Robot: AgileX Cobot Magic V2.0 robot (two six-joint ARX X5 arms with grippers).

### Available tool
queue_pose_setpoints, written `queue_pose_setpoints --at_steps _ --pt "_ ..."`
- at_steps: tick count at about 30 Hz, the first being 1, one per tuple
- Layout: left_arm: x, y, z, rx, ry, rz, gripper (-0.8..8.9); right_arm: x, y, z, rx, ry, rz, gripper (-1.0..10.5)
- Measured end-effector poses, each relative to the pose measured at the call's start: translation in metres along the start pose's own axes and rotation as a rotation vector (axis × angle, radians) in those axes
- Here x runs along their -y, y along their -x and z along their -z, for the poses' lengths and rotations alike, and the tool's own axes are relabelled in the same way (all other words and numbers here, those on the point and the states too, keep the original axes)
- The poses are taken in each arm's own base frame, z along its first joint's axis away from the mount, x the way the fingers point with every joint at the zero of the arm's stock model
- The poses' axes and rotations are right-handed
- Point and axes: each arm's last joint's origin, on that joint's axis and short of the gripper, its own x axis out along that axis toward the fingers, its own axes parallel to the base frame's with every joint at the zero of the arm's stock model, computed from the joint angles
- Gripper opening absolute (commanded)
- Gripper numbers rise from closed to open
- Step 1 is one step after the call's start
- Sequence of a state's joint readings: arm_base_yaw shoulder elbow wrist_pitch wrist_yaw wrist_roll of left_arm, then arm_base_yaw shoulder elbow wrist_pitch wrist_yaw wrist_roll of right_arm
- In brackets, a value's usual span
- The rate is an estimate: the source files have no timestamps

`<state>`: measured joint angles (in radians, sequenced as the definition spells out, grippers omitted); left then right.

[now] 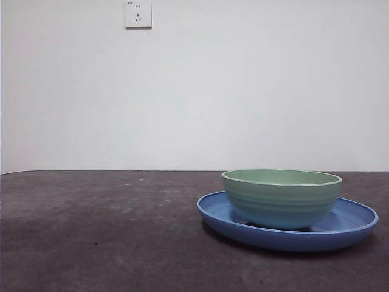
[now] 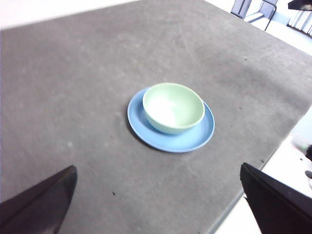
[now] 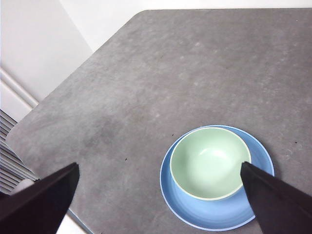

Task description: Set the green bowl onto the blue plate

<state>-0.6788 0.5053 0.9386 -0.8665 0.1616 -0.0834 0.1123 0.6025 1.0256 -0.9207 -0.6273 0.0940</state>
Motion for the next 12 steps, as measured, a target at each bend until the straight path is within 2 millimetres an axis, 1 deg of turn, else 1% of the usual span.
queue_pose_setpoints --at_steps 2,6,12 --pt "0.0 0.0018 0.0039 -0.004 0.033 0.0 5.98 -0.0001 0.0001 -0.0001 0.0 0.0 0.0 6.4" --pt "0.0005 0.0058 0.0049 0.013 0.053 0.002 5.98 0.0 0.0 0.0 0.0 0.0 0.0 6.4" --pt "0.0006 0.0059 0.0047 0.016 0.055 0.002 5.98 0.0 0.0 0.0 0.0 -0.001 0.0 6.4"
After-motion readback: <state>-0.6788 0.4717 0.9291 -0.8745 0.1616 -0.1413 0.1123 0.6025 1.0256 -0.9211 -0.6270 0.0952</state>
